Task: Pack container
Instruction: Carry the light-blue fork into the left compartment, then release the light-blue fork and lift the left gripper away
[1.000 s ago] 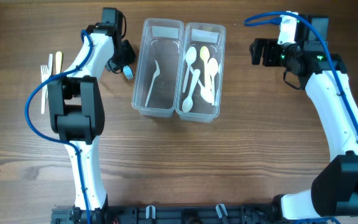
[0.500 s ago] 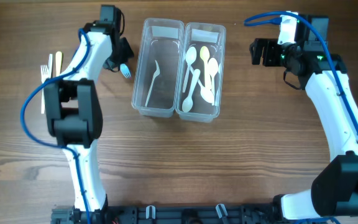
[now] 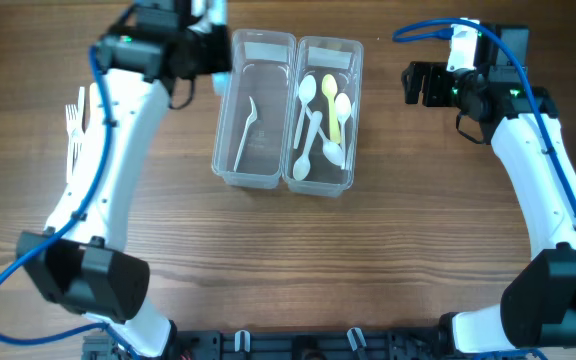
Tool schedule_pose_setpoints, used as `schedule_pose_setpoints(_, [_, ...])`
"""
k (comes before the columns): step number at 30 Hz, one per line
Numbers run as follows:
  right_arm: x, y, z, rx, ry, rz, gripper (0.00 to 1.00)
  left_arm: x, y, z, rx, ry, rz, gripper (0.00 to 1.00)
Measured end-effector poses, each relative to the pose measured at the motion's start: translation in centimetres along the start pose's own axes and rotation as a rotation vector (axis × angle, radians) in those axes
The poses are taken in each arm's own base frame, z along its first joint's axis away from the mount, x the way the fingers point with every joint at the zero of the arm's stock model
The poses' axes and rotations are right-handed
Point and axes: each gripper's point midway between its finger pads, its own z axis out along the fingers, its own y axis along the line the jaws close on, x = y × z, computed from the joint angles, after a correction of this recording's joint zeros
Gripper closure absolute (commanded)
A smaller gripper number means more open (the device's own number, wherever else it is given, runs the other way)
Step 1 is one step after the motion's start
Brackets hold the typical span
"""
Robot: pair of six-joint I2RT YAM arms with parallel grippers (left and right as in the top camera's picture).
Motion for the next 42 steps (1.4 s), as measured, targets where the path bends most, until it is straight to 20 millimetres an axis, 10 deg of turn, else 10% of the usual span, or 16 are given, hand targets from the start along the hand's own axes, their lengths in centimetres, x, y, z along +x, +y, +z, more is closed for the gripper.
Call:
schedule_pose_setpoints(22, [0.0,0.0,0.0,0.000,0.000,0.000,0.00,2.8,-2.3,1.5,0.051,0.110,0.181,0.96])
schedule_pose_setpoints(30, [0.0,0.0,0.0,0.000,0.000,0.000,0.00,4.8,-1.6,5.1,0.040,0.209,0.172,0.94])
schedule_pose_setpoints(32, [0.0,0.0,0.0,0.000,0.000,0.000,0.00,5.4,-1.3,6.4,0.036,0.241,0.168,0.87])
schedule_pose_setpoints(36, [0.0,0.0,0.0,0.000,0.000,0.000,0.00,5.8,-1.2,6.9,0.036,0.255,0.175,0.30])
schedule_pose_setpoints(42, [0.0,0.0,0.0,0.000,0.000,0.000,0.00,5.5,-1.1,7.0,0.036,0.244,0.178,0.33])
